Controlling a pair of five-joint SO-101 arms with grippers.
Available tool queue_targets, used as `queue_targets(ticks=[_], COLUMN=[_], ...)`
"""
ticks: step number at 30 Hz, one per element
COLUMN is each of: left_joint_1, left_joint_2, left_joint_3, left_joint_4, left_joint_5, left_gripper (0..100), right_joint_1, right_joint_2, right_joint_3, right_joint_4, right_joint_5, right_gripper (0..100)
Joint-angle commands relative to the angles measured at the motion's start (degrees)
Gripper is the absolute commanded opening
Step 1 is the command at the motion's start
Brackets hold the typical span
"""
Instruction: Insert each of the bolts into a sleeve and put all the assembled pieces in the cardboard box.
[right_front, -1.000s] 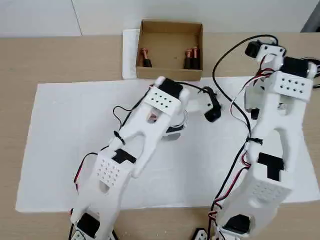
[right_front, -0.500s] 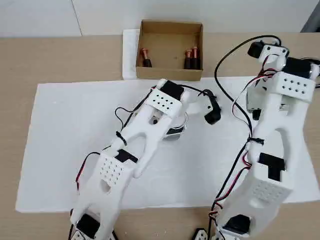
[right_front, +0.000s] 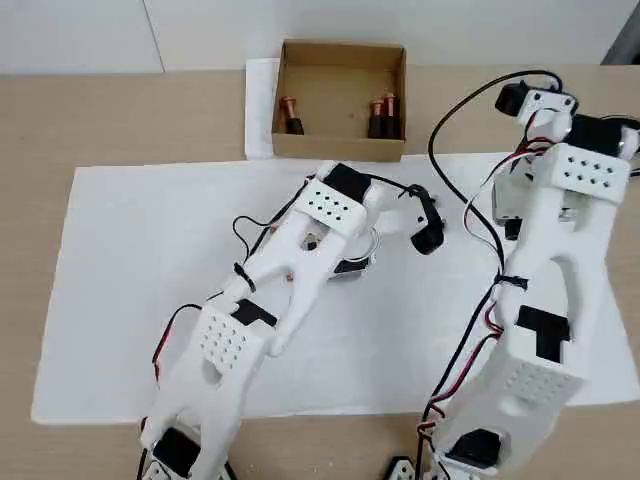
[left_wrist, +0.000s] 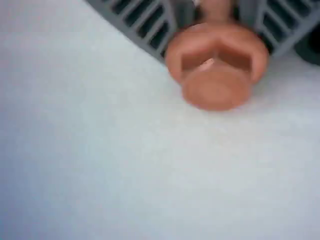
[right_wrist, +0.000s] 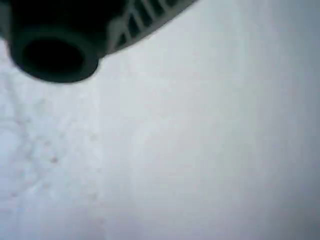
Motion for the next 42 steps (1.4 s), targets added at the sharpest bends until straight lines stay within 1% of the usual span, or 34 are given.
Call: queue_targets(ticks=[1, 8, 15, 19, 25, 29, 33, 36, 39, 42], left_joint_1=[-0.5, -0.4, -0.2, -0.2, -0.7, -1.4, -3.2, -5.7, -9.1, -12.0], left_joint_2=[0.3, 0.3, 0.0, -5.8, -15.0, -20.0, -25.8, -30.4, -34.0, -37.3], left_joint_3=[-3.3, -11.6, -12.5, -12.4, -12.0, -8.7, -5.5, -5.1, -5.1, -5.1], left_joint_4=[0.8, 0.9, 0.9, 1.0, 1.0, 1.0, 0.9, 0.9, 0.9, 0.9], left_joint_5=[0.6, 3.6, 4.1, 6.2, 7.6, 8.9, 9.2, 12.7, 13.5, 15.9], left_gripper=[1, 1, 1, 1, 1, 1, 1, 1, 1, 1], right_joint_1=[0.3, 0.3, 0.3, 0.0, -0.1, -0.1, -1.5, -3.6, -6.0, -8.0], right_joint_2=[-0.8, -0.8, -0.8, -0.8, -0.8, -0.8, -0.8, -0.8, -0.8, -0.8], right_joint_3=[-3.3, -3.3, -3.3, -3.3, -3.3, -3.3, -3.2, -3.2, -3.2, -3.2], right_joint_4=[-0.5, -0.5, -0.6, -0.6, -0.6, -0.6, -0.3, -0.1, 0.0, 0.0], right_joint_5=[-0.6, -0.6, -0.6, -0.6, -0.7, -0.7, -0.7, -2.7, -3.4, -3.4], right_gripper=[0.4, 0.4, 0.4, 0.4, 0.4, 0.4, 0.4, 0.4, 0.4, 0.4])
